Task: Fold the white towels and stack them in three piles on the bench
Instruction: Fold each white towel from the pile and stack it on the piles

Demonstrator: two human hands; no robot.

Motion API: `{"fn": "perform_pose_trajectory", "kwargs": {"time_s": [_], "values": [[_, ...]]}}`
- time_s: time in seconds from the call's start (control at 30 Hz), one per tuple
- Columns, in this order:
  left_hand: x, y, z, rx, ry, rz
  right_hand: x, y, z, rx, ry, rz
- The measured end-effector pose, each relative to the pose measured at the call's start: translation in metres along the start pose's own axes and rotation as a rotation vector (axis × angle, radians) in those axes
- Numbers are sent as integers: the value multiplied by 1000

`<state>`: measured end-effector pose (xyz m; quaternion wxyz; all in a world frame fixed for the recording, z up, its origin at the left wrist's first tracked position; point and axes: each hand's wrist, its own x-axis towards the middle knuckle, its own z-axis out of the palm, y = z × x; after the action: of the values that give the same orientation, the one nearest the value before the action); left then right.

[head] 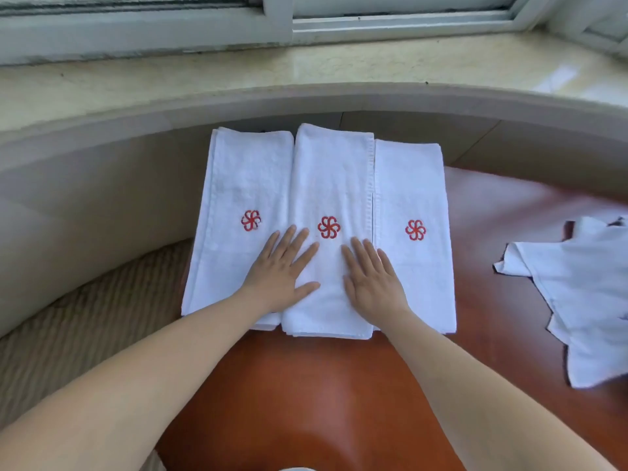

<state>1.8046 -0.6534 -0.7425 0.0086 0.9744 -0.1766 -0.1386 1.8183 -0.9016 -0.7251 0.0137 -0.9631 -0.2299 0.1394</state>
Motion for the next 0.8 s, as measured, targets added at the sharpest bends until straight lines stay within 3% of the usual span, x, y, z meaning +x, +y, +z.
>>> {"fn": "perform_pose_trajectory", "kwargs": {"time_s": [0.1, 0.2, 0.3, 0.47, 0.57, 0.8], "values": [[-29, 23, 9, -9, 10, 25, -36, -5, 7, 2, 69, -60], [-60, 50, 17, -31, -52, 50, -74, -9, 15, 35, -62, -157], [-84, 76, 17, 19, -161, 26, -106, -10, 17, -24, -218, -114], [-98, 117, -24, 10, -284, -70, -143, -1, -8, 19, -307, -90], [-109, 155, -55, -24, -273, -84, -180, 13, -33, 54, -270, -47], [-135, 273, -139, 46, -80, -27, -296, 76, -107, 132, -90, 85]]}}
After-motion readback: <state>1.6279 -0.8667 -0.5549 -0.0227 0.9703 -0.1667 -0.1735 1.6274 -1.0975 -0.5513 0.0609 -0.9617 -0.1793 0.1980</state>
